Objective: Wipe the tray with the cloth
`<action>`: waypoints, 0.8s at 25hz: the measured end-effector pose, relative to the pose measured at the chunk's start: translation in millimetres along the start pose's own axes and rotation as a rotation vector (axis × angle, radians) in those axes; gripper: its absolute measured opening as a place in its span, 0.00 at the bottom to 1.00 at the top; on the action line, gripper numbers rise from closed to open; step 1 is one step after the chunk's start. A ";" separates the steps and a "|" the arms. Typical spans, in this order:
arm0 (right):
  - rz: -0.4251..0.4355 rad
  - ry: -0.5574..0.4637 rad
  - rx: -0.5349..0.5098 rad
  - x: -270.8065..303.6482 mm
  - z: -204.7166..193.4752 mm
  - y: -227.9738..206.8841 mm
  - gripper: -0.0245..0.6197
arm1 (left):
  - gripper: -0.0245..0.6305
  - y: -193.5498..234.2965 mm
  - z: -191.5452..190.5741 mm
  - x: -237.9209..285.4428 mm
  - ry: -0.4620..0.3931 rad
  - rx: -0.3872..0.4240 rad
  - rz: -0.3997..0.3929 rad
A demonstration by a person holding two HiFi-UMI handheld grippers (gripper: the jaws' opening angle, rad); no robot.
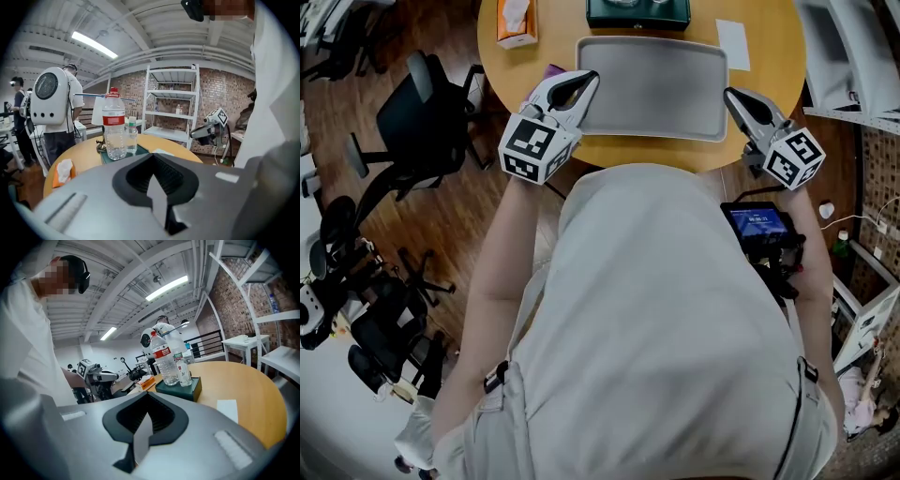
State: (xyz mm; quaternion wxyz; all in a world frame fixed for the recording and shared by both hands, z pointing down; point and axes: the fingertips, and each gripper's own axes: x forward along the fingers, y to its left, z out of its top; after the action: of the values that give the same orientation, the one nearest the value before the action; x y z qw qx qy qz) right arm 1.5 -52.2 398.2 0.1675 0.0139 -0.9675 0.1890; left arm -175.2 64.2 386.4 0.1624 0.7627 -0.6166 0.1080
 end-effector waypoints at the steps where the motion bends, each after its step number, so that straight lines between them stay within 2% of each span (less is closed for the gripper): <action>1: 0.011 -0.002 -0.015 1.6 2.1 2.0 0.04 | 0.04 -3.9 -4.0 1.6 0.000 -0.015 -0.009; 6: 0.042 -0.013 -0.078 4.3 7.2 10.4 0.04 | 0.04 -11.1 -21.4 2.2 -0.010 -0.123 -0.038; 20: 0.058 -0.030 -0.082 2.2 6.2 9.2 0.04 | 0.04 -15.9 -26.4 4.3 0.016 -0.130 -0.036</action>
State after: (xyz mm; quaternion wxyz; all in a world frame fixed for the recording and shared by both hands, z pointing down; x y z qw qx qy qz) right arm -3.3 -45.8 390.2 0.1478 -0.0181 -0.9768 0.1539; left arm -157.7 73.3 410.5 0.2187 0.7605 -0.6072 0.0708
